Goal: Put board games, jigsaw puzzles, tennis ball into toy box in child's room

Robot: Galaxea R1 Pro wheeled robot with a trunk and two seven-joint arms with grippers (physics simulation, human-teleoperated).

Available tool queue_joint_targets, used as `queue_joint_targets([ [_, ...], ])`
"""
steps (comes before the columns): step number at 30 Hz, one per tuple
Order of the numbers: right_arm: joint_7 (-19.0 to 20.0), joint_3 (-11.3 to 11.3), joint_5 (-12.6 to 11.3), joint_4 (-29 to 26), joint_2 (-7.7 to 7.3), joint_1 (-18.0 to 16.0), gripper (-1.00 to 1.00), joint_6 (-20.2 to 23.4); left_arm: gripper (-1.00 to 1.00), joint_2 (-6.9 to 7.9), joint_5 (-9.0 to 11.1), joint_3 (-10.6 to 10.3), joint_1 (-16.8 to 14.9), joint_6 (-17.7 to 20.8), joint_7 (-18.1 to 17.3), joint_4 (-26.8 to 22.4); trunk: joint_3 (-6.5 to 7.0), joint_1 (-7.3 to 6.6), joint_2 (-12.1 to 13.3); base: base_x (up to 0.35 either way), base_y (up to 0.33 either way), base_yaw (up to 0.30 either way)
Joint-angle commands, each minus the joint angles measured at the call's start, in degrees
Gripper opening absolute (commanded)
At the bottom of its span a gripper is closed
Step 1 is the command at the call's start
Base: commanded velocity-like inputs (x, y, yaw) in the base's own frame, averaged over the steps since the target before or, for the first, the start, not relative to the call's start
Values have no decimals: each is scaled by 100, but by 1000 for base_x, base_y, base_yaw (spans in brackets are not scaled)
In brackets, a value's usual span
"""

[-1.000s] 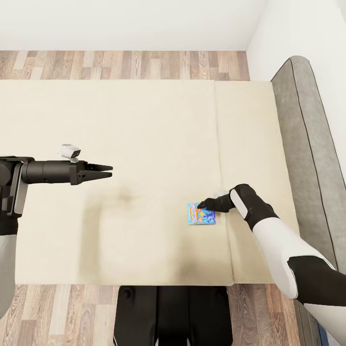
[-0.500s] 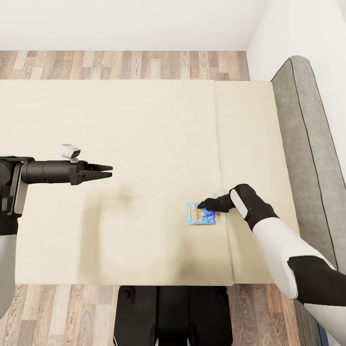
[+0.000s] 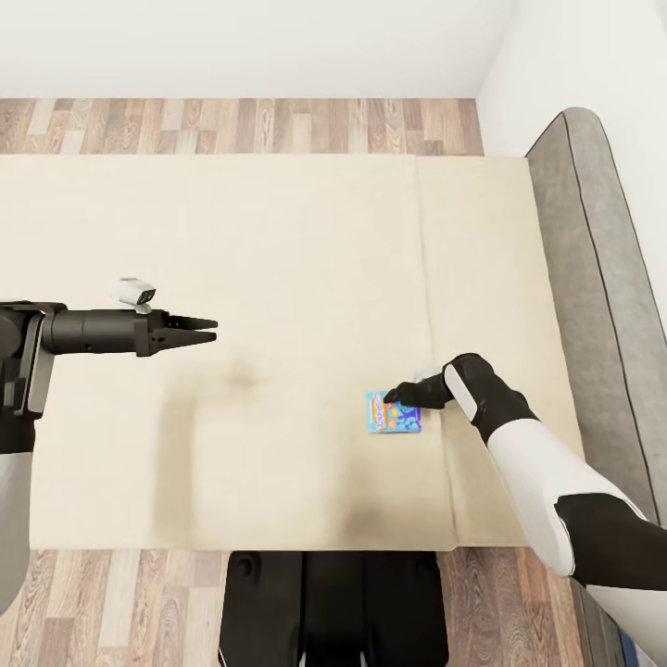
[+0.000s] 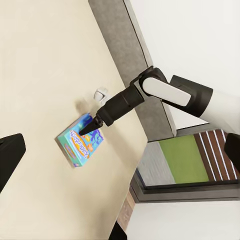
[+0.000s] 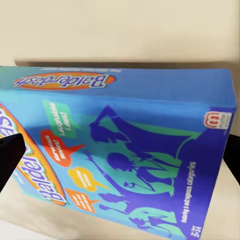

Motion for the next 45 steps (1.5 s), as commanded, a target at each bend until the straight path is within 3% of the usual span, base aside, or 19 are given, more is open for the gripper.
queue_joint_targets([
  [1,36,25,-387,194,2,1,100,-76,100,-1,-5,-2,-5,61,-22,2,-7,10,-2,0,11,0],
  [45,36,25,-387,194,-1,-3,100,-73,100,-2,-8,2,-5,61,-22,2,-7,10,-2,0,29,0],
])
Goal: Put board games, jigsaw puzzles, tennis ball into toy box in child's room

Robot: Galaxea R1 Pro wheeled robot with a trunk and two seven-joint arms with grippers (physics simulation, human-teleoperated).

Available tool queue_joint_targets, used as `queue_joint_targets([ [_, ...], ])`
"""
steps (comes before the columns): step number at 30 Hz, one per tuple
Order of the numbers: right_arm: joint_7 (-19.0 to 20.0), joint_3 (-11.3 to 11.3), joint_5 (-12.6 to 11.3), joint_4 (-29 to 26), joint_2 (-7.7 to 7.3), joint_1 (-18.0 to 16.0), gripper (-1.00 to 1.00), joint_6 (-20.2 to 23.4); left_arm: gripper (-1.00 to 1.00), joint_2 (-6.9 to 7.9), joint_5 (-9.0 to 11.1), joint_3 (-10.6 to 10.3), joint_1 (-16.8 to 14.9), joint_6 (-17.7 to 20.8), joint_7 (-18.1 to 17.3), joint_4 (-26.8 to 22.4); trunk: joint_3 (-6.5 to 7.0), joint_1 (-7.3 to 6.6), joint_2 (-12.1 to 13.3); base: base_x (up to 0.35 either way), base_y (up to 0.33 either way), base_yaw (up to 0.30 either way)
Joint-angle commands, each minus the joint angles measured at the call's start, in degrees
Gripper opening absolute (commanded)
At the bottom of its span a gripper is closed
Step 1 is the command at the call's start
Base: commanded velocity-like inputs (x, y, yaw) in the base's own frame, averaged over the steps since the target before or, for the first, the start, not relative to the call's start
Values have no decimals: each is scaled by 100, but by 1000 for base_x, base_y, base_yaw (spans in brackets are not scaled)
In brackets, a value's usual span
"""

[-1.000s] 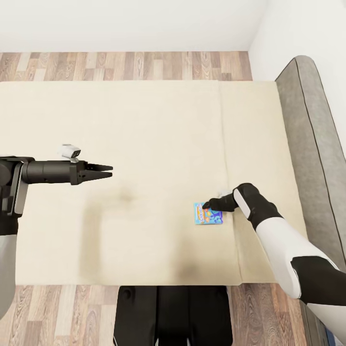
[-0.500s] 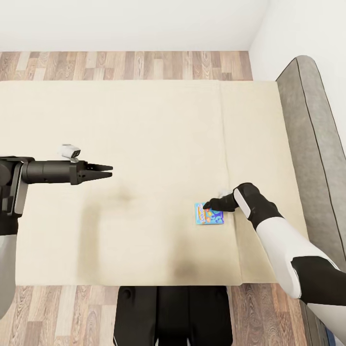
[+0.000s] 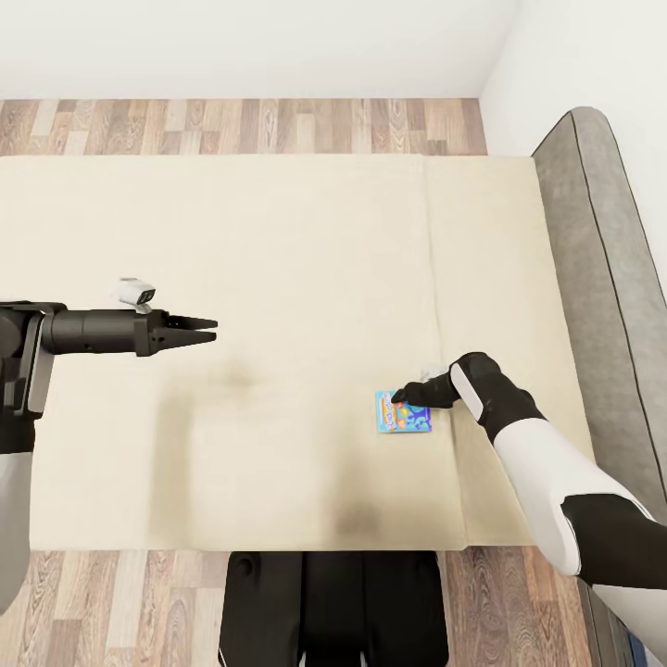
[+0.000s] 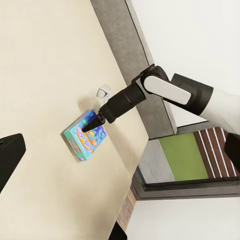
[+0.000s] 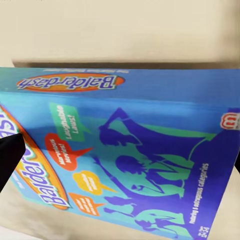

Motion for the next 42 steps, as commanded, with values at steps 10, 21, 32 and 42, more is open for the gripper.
queue_joint_targets([
  [10,69,20,-505,243,130,3,100,-145,100,-1,-5,-6,-4,61,-21,2,-7,10,-2,-46,75,0],
  [21,69,20,-505,243,130,3,100,-143,100,-1,-4,-5,-4,61,-21,2,-7,10,-2,-7,12,0],
  [32,69,20,-505,243,130,2,100,-143,100,-1,-4,-4,-4,61,-21,2,-7,10,-2,0,0,0],
  [42,69,20,-505,243,130,4,100,-145,100,-1,-4,-5,-4,61,-21,2,-7,10,-2,0,0,0],
])
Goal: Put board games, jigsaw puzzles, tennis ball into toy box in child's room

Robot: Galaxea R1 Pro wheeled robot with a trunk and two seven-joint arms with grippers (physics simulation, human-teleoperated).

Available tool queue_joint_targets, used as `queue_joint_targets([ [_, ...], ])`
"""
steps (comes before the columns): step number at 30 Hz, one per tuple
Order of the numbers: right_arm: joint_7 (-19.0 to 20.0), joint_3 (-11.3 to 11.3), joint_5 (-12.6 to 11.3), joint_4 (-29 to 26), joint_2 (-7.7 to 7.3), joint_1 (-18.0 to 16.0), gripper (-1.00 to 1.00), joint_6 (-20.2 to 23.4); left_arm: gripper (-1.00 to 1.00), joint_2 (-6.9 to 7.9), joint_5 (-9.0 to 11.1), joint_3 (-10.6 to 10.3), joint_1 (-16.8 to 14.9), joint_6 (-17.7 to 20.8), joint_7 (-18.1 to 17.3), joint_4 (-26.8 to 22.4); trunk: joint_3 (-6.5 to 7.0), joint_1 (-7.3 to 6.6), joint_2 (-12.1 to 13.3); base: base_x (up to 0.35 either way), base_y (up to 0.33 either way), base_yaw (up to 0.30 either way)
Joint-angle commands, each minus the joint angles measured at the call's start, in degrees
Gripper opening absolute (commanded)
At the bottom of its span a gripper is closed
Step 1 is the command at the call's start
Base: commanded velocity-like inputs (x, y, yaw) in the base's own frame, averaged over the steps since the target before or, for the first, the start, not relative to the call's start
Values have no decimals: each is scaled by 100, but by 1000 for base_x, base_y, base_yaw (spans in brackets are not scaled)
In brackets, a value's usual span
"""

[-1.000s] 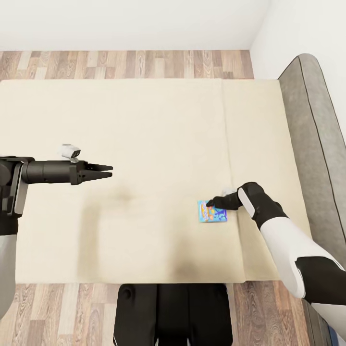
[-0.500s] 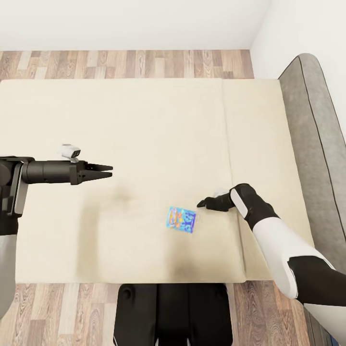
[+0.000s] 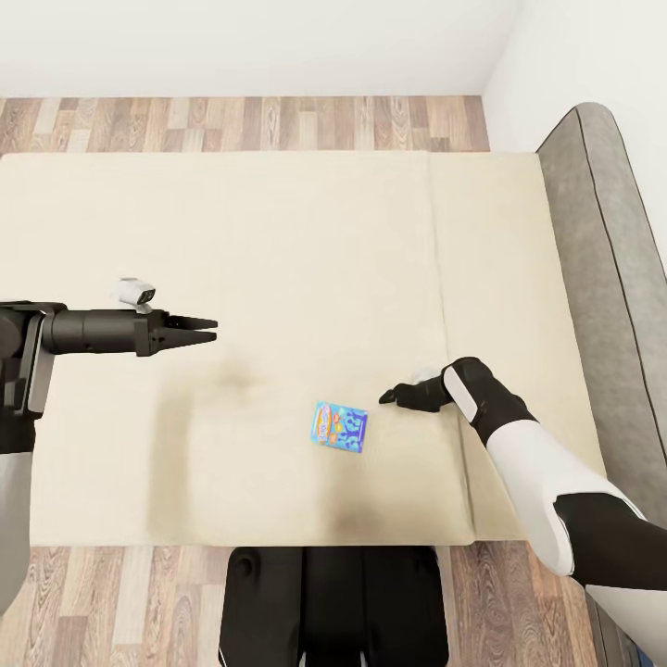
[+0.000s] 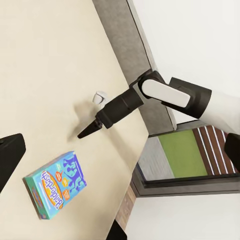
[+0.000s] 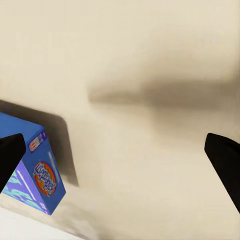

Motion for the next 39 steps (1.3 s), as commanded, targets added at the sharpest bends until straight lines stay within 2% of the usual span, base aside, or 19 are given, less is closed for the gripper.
queue_joint_targets([
  [1,-24,48,-4,1,-9,1,100,14,100,2,-2,-1,-3,61,-21,-1,-7,5,-7,0,0,0],
  [39,-24,48,-2,1,-9,1,100,8,100,2,-8,-8,-3,61,-21,-1,-7,5,-7,0,0,0],
])
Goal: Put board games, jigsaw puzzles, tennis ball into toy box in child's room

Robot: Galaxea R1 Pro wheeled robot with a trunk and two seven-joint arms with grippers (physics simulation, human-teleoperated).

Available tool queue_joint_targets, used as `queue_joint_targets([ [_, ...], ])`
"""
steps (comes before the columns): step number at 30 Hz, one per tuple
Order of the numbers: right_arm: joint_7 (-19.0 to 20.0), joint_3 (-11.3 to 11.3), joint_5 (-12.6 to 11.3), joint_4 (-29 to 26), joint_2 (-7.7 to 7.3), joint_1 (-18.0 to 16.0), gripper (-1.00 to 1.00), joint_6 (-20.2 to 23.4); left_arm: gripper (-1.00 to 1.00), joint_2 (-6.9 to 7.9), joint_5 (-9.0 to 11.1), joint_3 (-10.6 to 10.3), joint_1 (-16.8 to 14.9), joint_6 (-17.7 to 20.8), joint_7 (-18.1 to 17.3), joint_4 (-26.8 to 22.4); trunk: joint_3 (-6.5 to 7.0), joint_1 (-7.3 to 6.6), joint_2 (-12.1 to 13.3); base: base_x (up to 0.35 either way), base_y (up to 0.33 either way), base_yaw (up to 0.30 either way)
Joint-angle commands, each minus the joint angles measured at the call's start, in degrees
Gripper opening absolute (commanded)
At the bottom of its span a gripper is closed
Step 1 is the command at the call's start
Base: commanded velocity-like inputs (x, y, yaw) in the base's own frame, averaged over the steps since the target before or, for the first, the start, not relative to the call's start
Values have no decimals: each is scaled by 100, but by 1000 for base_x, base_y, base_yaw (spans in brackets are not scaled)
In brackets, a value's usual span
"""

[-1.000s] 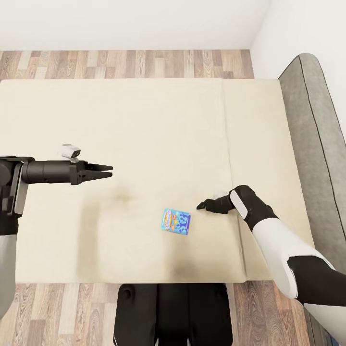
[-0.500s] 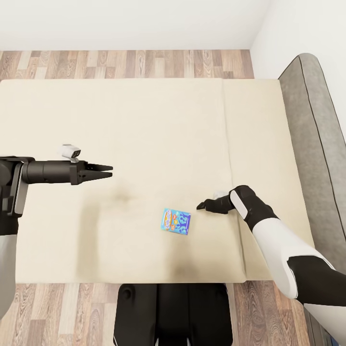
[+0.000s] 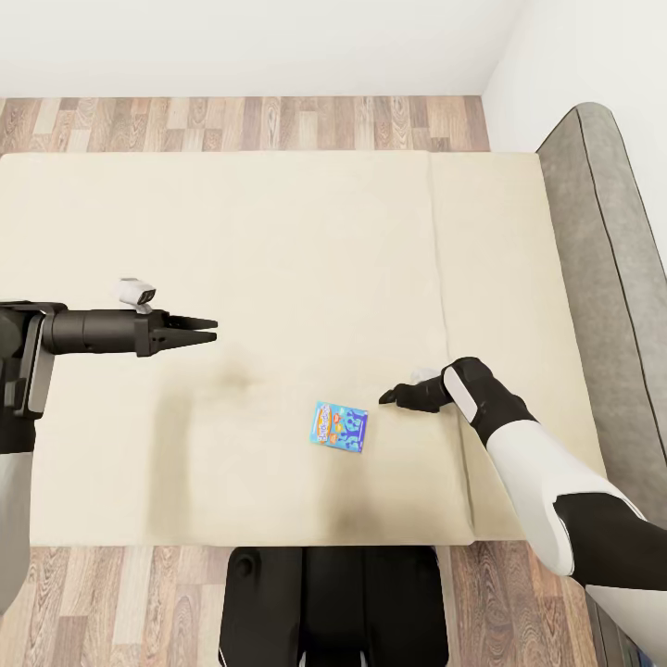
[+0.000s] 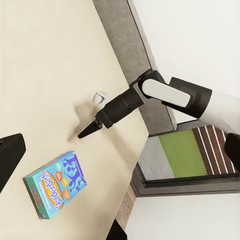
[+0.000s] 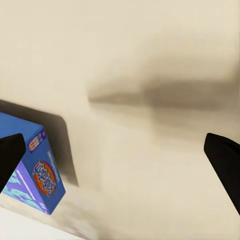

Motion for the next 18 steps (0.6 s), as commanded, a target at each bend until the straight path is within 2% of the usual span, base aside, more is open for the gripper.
queue_joint_targets([
  [1,-20,47,-1,-1,-9,1,100,4,100,2,-2,0,-3,61,-20,-1,-6,5,-7,0,0,0],
  [18,-20,47,4,-1,-9,-1,100,4,100,3,-5,-1,-3,61,-20,-1,32,5,-7,0,0,0],
])
